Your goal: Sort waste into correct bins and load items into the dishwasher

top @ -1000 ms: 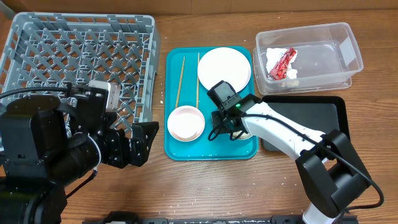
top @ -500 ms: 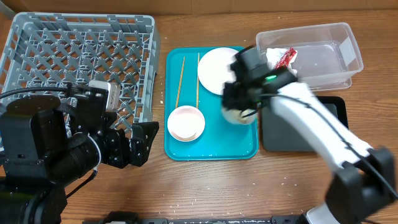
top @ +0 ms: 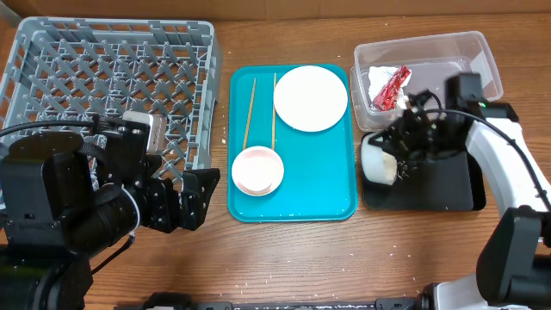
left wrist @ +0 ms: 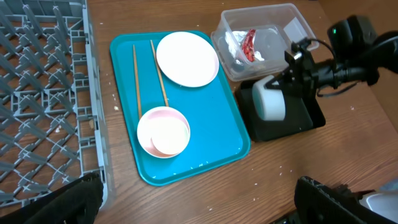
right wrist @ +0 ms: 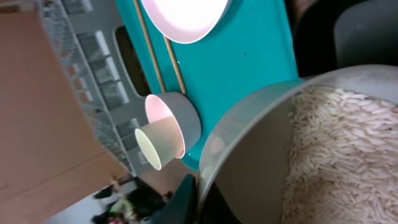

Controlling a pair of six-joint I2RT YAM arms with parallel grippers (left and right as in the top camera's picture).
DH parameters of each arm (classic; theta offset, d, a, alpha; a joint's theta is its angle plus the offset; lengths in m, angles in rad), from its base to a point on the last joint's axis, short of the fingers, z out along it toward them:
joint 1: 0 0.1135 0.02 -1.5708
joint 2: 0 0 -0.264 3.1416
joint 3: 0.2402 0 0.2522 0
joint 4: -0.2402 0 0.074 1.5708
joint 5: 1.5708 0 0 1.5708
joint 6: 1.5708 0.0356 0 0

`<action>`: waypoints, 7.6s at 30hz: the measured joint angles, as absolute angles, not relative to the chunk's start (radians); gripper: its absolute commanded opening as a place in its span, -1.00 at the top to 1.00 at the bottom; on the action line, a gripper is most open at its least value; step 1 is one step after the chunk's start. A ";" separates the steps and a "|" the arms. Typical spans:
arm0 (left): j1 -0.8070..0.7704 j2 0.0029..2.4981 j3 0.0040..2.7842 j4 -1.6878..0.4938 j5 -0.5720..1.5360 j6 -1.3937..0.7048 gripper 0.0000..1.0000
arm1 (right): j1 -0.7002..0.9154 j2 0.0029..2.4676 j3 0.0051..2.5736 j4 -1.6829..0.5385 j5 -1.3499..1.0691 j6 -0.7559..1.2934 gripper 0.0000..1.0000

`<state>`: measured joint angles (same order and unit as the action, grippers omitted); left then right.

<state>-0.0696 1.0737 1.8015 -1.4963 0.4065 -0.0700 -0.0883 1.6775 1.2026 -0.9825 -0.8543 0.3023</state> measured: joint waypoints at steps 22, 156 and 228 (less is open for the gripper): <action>-0.070 1.074 1.802 -1.496 0.406 -0.070 -1.00 | -0.450 1.679 0.955 -0.812 -1.381 0.100 0.92; -0.070 1.074 1.802 -1.496 0.406 -0.070 -0.99 | 0.380 0.965 1.623 -1.189 0.108 0.201 -1.00; -0.038 1.532 1.693 -1.333 1.460 0.103 -0.91 | 0.296 1.380 1.643 -1.046 -0.949 0.042 0.92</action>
